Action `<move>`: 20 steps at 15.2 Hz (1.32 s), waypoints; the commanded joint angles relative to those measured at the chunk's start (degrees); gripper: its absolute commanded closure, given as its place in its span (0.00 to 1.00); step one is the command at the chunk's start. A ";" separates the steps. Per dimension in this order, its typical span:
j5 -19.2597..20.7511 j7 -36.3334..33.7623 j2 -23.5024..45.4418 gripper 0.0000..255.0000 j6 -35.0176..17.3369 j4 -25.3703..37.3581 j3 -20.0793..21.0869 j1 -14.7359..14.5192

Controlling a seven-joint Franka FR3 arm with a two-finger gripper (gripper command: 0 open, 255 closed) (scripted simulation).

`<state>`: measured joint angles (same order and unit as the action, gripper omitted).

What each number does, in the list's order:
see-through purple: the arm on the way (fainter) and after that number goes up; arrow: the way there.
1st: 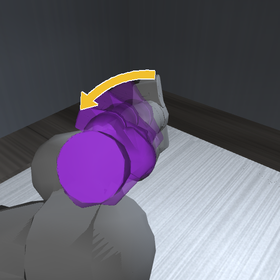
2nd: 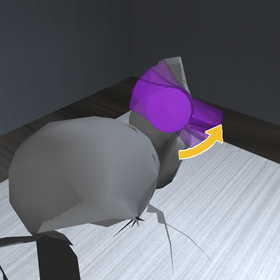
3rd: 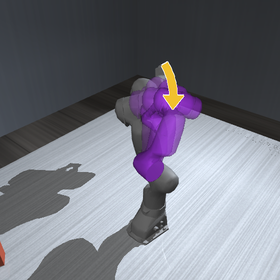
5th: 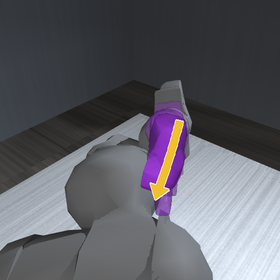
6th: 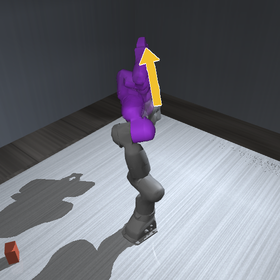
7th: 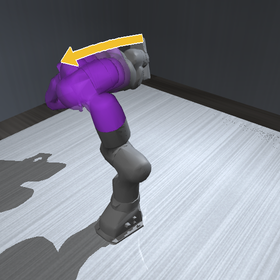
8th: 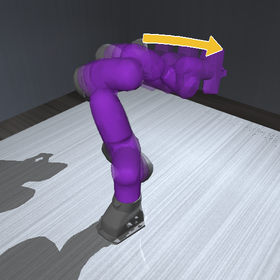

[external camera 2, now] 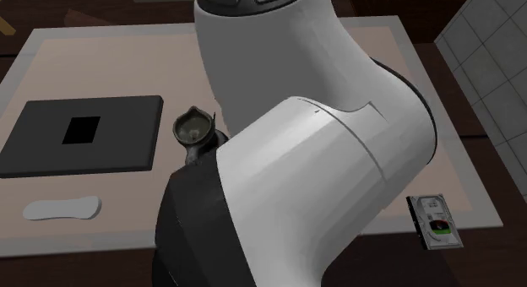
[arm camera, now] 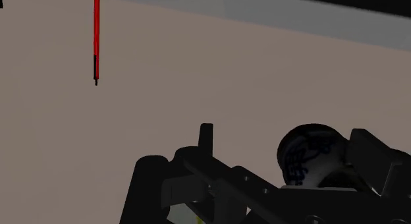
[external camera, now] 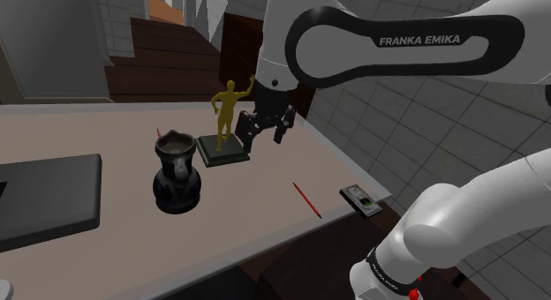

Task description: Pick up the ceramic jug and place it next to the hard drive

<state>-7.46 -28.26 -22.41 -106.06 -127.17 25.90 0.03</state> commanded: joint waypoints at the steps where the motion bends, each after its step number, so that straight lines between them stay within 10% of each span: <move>1: 0.97 -4.12 3.78 0.00 -2.26 1.91 2.58 0.30; 14: 22.07 -32.76 36.18 0.00 -7.20 24.80 11.22 -3.72; 20: 24.27 -34.58 39.08 0.00 -10.26 24.03 10.31 -4.75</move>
<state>16.59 -62.53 16.52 -115.54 -102.47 36.25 -4.66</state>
